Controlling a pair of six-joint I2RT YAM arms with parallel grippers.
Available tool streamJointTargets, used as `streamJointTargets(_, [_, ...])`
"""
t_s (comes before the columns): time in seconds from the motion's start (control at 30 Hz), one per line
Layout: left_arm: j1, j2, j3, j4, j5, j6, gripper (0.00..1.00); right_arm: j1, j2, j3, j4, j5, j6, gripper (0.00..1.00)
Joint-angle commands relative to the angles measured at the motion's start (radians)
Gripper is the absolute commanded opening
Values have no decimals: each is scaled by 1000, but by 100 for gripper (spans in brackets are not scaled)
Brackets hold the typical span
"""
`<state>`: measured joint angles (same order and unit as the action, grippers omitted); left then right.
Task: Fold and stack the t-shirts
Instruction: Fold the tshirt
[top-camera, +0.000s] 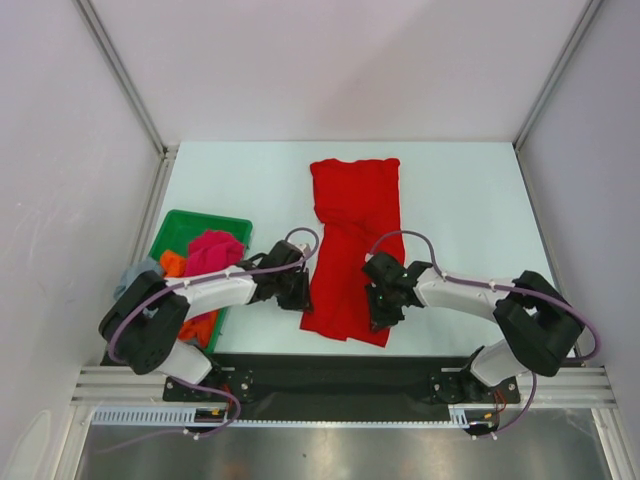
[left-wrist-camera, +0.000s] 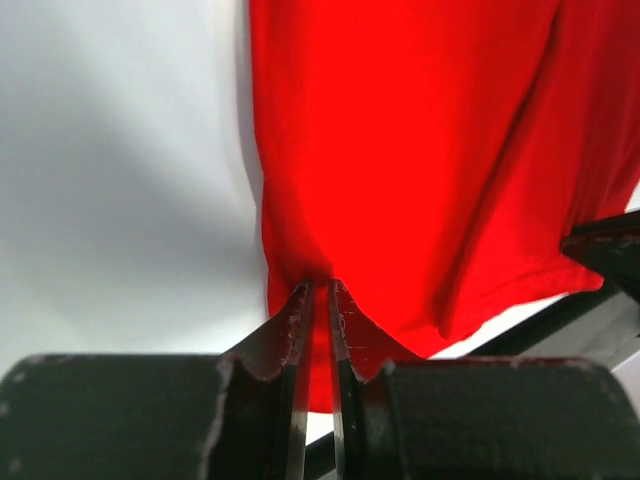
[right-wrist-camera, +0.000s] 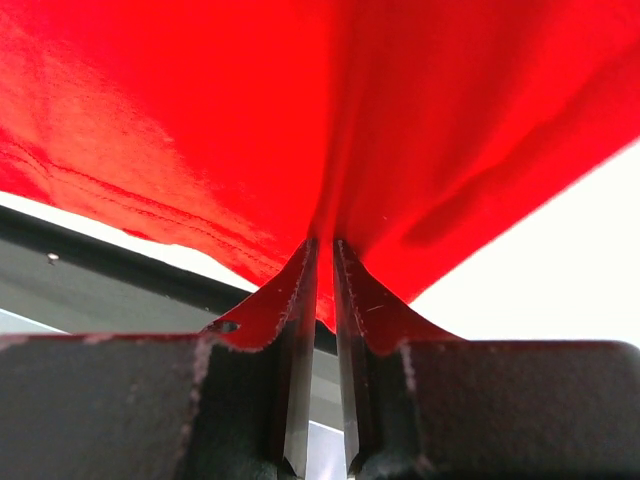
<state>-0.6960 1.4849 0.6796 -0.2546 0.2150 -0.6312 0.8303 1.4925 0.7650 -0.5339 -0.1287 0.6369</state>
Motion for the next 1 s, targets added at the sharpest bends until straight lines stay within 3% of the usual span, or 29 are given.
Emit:
streamJointTargets(0.0, [-45,-43,-81,20,6,-51,16,7,-38,-58,-52,24,17,18])
streamJointTargets(0.3, [-158,-126,-196,28,1,-147,16,6,-142,-138,-116,47,58,19])
streamJointTargets(0.57, [-171,-270,-201,-93,-88,-141,17,-10,-225,-135,-214,54,80,19])
streamJointTargets(0.67, [-171,-305,-161,-143,-94,-131,22,-14,-254,-104,-276,60,93,21])
streamJointTargets(0.77, [-171,-368,-134,-185,-92,-140,36,-17,-327,-44,-340,72,118,25])
streamJointTargets(0.8, [-171,-386,-123,-201,-89,-153,44,-26,-357,-33,-357,70,132,30])
streamJointTargets(0.97, [-171,-472,-138,-250,-55,-196,53,-118,-440,-78,-353,-47,136,50])
